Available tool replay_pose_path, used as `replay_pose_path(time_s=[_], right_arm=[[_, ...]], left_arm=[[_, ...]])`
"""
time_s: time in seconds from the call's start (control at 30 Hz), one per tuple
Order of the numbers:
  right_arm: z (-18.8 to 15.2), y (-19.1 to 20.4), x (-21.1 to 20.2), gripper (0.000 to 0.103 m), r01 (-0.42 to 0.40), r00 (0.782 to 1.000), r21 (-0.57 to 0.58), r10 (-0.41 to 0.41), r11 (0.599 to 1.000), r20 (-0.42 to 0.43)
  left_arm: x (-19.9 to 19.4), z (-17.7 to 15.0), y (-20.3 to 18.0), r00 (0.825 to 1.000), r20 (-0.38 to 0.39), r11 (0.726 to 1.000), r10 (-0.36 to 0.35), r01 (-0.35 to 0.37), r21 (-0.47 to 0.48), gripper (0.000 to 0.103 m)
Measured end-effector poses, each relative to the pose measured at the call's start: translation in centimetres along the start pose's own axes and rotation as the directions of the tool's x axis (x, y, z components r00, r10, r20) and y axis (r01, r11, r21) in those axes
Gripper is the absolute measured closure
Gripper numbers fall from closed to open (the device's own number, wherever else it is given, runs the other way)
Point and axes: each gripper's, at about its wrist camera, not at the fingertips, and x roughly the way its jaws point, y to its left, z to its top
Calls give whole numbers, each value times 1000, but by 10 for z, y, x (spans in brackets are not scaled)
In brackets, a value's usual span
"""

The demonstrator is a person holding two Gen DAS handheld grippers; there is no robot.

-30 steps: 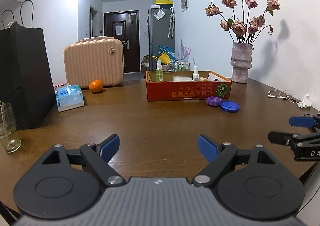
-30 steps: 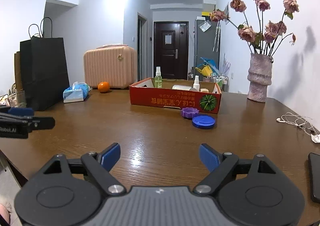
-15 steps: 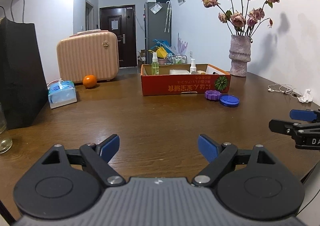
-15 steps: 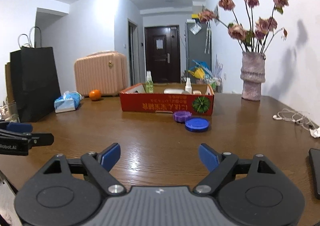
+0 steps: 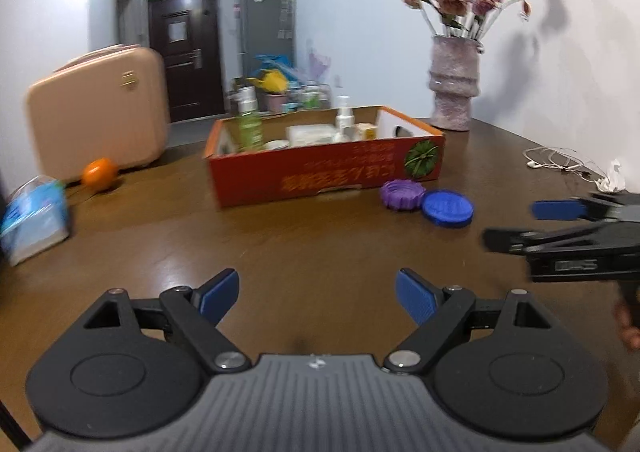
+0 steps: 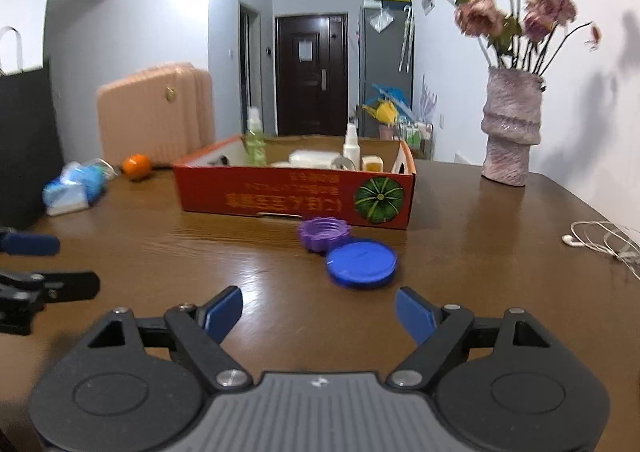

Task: Organize rigid objects
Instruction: 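Grasp the purple ribbed cap with the left gripper while the right grasps the blue lid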

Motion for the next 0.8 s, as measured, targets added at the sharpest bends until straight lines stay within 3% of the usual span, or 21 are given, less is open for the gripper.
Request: replay_pose_path(time_s=[0.07,0.23,0.33,0.37,0.47,0.67,0.73,0.77,0.8], right_arm=[[11,-8,32,21,10,999,-15,-11,1000,-35],[32,-32,111,25,32,990,-22,-35,999,-138],[38,-47,144,38,20,980,-9,-21,1000,-198],[39,-51,151,38,3,978,-8,-4,1000,-210],[43,-65,152,38,11,978,-5,-12,1000,-208],[46,-110,137,38,57,991,151,-37,987,-130],[45,-117,135,38,38,994,182,-18,983,-110],[44,-118,135,38,30,994,190,-9,981,-110],[44,-117,135,38,26,994,185,-6,982,-111]], left_arm=[[25,14,-5,1000,-12,1000,-5,5,18,16],[90,45,-16,992,-63,993,-109,112,33,16],[131,57,-27,986,-95,988,-137,143,52,16],[142,60,-31,984,-101,987,-149,155,53,16],[175,70,-40,973,-118,979,-196,201,26,16],[217,80,-63,966,-140,973,-217,225,44,20],[222,78,-67,963,-149,970,-224,235,60,31],[224,77,-68,962,-157,969,-225,237,68,47],[224,76,-69,964,-154,969,-219,233,78,48]])
